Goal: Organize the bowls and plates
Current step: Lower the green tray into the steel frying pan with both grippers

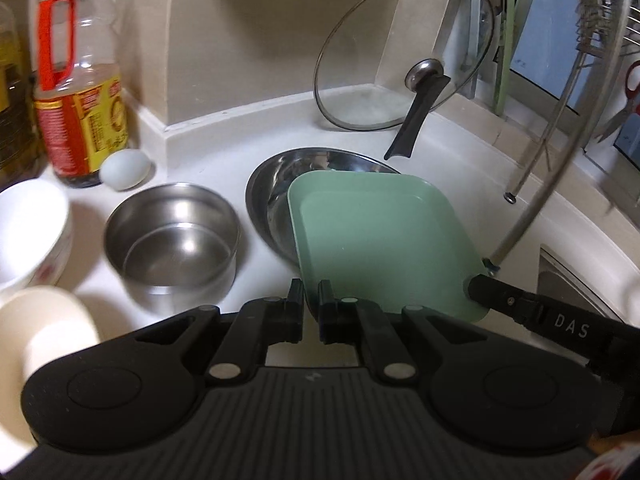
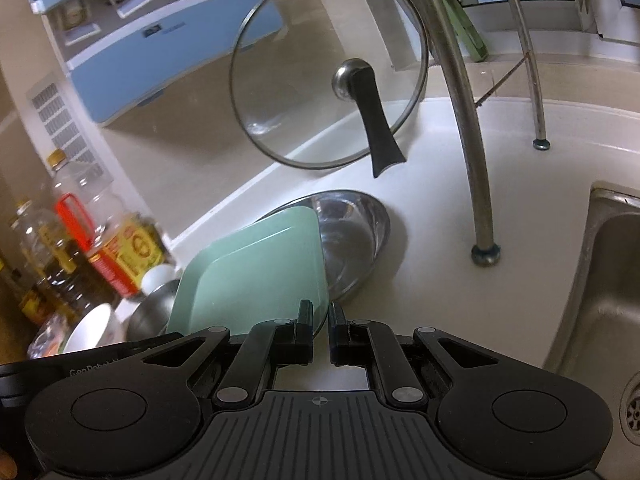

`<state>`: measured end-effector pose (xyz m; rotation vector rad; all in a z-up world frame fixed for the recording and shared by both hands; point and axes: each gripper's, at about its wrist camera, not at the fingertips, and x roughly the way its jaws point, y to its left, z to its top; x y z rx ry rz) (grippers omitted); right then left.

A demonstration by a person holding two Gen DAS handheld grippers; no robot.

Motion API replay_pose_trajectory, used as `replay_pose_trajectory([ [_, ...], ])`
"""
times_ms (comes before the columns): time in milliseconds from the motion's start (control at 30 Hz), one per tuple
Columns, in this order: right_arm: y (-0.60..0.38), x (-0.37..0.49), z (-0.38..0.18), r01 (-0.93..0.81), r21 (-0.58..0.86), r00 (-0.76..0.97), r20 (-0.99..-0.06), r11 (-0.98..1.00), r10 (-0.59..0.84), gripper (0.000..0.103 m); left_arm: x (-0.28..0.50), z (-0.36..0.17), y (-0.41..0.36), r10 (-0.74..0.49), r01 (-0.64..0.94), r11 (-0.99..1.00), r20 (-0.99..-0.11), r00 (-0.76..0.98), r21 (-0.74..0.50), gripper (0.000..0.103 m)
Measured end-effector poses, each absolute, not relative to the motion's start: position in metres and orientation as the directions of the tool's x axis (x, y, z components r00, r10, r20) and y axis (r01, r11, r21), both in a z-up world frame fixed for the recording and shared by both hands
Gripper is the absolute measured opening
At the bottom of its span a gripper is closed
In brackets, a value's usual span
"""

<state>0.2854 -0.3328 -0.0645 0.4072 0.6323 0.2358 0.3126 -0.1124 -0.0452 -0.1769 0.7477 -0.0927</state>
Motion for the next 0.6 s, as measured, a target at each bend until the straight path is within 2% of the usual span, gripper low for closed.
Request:
replay_pose_trajectory([
  [600, -0.323, 0.378, -0.091, 0.004, 0.402, 0.728, -0.629, 0.916, 0.273, 0.008, 0.411, -0.073, -0.110, -0.145, 0.028, 0.985, -0.745, 0.651, -0.168, 0.006],
])
